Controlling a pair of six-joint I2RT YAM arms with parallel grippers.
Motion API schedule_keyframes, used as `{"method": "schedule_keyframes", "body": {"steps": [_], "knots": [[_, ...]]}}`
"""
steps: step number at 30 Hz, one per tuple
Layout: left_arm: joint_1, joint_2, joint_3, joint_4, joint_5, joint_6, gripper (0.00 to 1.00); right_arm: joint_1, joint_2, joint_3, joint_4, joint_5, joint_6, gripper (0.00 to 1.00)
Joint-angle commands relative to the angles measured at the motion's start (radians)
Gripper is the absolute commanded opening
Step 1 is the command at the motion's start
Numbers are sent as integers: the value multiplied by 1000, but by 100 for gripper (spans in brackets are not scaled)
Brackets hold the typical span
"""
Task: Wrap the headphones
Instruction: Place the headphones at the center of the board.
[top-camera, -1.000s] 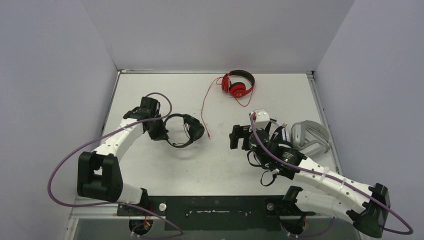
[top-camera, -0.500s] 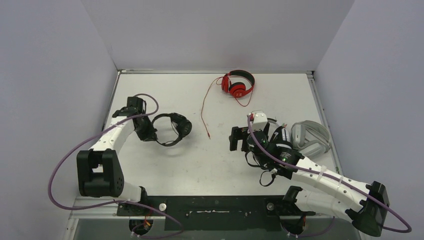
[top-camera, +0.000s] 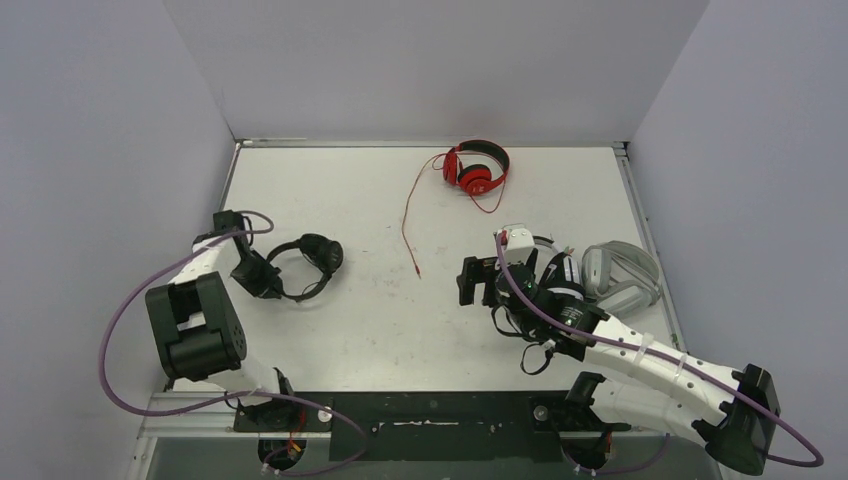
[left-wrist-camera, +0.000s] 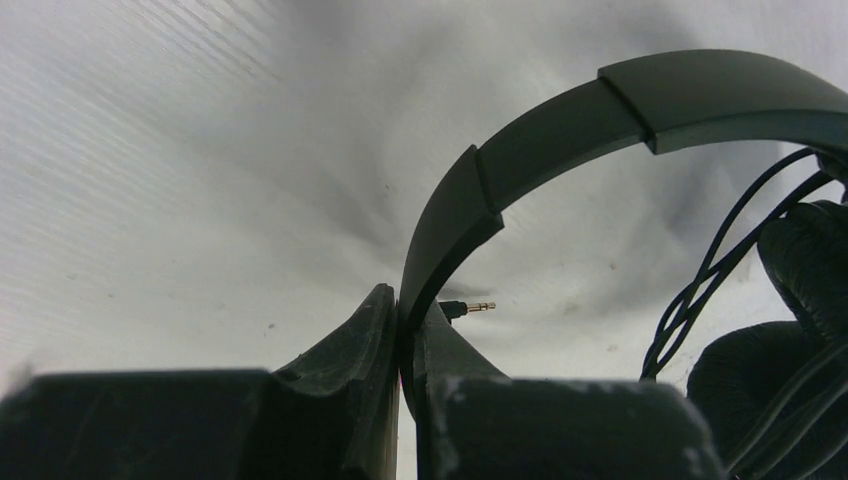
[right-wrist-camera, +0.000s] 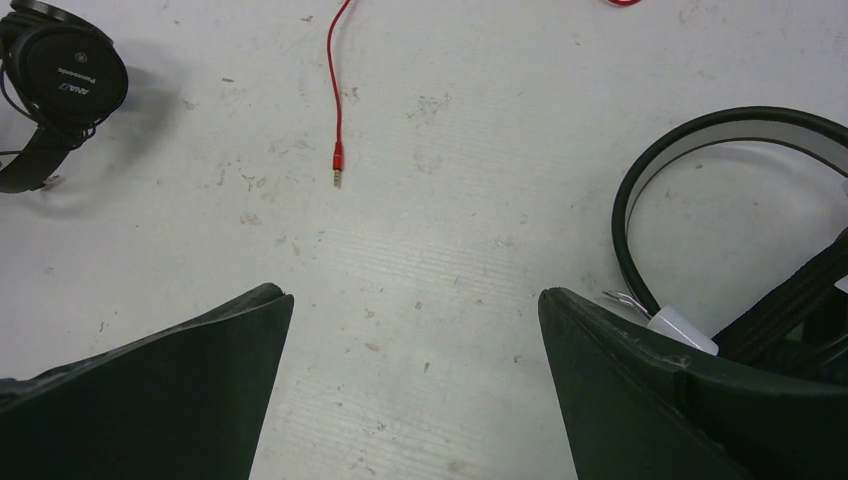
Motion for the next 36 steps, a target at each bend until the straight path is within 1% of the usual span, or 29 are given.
{"method": "schedule_keyframes", "body": {"steps": [1,4,8,11,12,14,17,18,19,20,21,24,26,27,30,32,33,35,36], "knots": [[50,83,78,69,32,-42,0,-8,14,28,52,-22,9,100],[80,155,147,44,16,-46,0,-8,39,58,44,-33,8,100],[114,246,225,28,18,-36,0,-8,30,61,37,-29,14,100],[126,269,241,32,48,-29,4,-8,18,50,32,-13,21,100],[127,254,232,45,52,-29,9,-11,20,51,25,-9,22,100],[122,198,211,55,40,-32,22,-18,35,63,13,-9,21,100],[113,104,191,33,-21,-22,42,-39,89,97,-9,-23,12,100],[111,65,181,26,-35,-19,52,-48,107,107,-7,-36,8,100],[110,28,169,24,-40,-16,67,-56,123,116,-2,-50,8,100],[108,-9,153,27,-38,-9,73,-69,139,123,10,-69,8,100],[103,-47,141,26,-32,-4,75,-75,151,130,19,-85,8,100],[73,-153,114,5,-9,12,76,-85,173,153,42,-121,15,100],[9,-224,93,1,-9,32,75,-88,182,164,54,-136,14,100],[-40,-253,82,-2,-28,33,74,-90,184,170,55,-139,13,100],[-194,-323,46,20,-27,53,62,-92,182,173,54,-132,11,100],[-303,-336,35,29,-18,63,56,-95,168,162,55,-115,20,100],[-342,-333,30,38,-10,73,52,-95,159,154,59,-109,25,100],[-395,-316,17,60,-10,81,48,-97,142,137,64,-100,35,100],[-404,-300,9,74,-2,84,41,-99,132,129,66,-97,38,100]]}}
